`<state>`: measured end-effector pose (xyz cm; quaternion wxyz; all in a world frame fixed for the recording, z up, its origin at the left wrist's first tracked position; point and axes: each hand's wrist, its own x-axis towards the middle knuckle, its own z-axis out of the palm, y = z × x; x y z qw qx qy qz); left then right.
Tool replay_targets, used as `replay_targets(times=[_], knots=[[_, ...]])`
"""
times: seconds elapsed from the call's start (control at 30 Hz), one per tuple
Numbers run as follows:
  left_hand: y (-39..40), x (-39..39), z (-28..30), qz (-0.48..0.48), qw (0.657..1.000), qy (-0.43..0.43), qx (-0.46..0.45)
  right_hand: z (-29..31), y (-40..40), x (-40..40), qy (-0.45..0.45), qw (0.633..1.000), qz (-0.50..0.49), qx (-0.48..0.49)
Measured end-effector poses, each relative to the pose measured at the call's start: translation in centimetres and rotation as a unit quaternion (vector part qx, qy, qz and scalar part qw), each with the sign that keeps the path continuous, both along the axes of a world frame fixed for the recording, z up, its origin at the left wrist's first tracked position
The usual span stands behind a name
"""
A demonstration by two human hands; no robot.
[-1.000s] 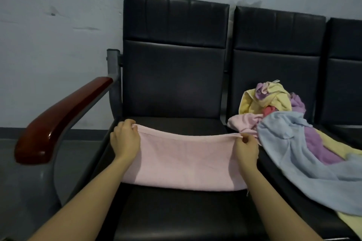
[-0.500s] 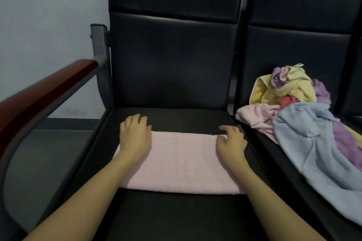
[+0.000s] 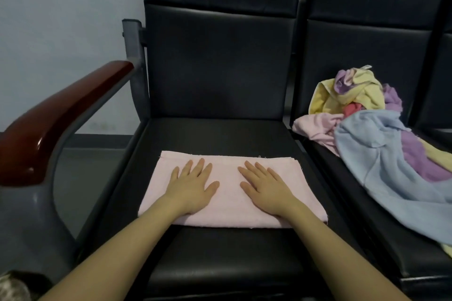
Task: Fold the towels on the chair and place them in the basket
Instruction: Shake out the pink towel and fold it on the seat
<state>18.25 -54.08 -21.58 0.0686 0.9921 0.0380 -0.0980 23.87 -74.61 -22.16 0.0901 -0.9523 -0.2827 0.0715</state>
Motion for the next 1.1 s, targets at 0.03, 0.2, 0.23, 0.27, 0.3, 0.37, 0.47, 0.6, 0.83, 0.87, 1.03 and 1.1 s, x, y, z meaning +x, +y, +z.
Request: replay_targets(times=[0.03, 0.2, 0.23, 0.27, 0.3, 0.37, 0.47, 0.6, 0.83, 0.87, 1.03, 1.1], knots=[[-0.1, -0.9, 0.0, -0.002, 1.0, 0.002, 0.001, -0.1, -0.2, -1.0, -0.007, 1.0, 0.002, 0.006], [-0.7, -5.1, -0.1, -0.006, 1.0, -0.015, 0.002, 0.5, -0.8, -4.7, 0.001, 1.0, 0.013, 0.027], [-0.6, -5.7, -0.2, -0.008, 1.0, -0.019, -0.004, 0.6, -0.8, -5.0, 0.006, 0.999, 0.015, 0.029], [-0.6, -6.0, -0.1, -0.007, 0.999, -0.028, -0.019, 0.7, -0.7, -5.3, 0.005, 0.999, 0.015, 0.033], [-0.4, -6.2, 0.2, 0.001, 0.998, -0.045, -0.042, 0.9, -0.6, -5.5, -0.002, 0.999, 0.012, 0.038], [0.1, -6.4, 0.9, 0.045, 0.99, -0.095, -0.09, 1.1, -0.3, -5.7, -0.029, 0.998, 0.004, 0.052], [1.7, -6.6, 1.6, 0.147, 0.977, -0.139, -0.063, 1.5, 0.3, -5.9, -0.07, 0.993, 0.008, 0.095], [3.3, -7.7, 0.9, 0.204, 0.97, -0.131, -0.002, 1.2, 1.3, -6.2, -0.059, 0.989, 0.05, 0.13], [3.8, -7.6, 0.6, 0.215, 0.942, -0.226, -0.121, 0.6, 2.1, -6.3, -0.02, 0.994, 0.076, 0.071], [4.0, -7.7, 0.7, 0.209, 0.936, -0.244, -0.142, 0.4, 2.3, -6.4, -0.014, 0.996, 0.08, 0.043], [3.6, -7.9, 3.3, 0.148, 0.912, -0.337, -0.183, -0.3, 5.0, -7.1, -0.029, 0.996, 0.08, -0.003], [2.9, -7.7, 4.5, 0.14, 0.902, -0.358, -0.197, -0.3, 6.3, -7.1, -0.015, 0.996, 0.082, 0.036]])
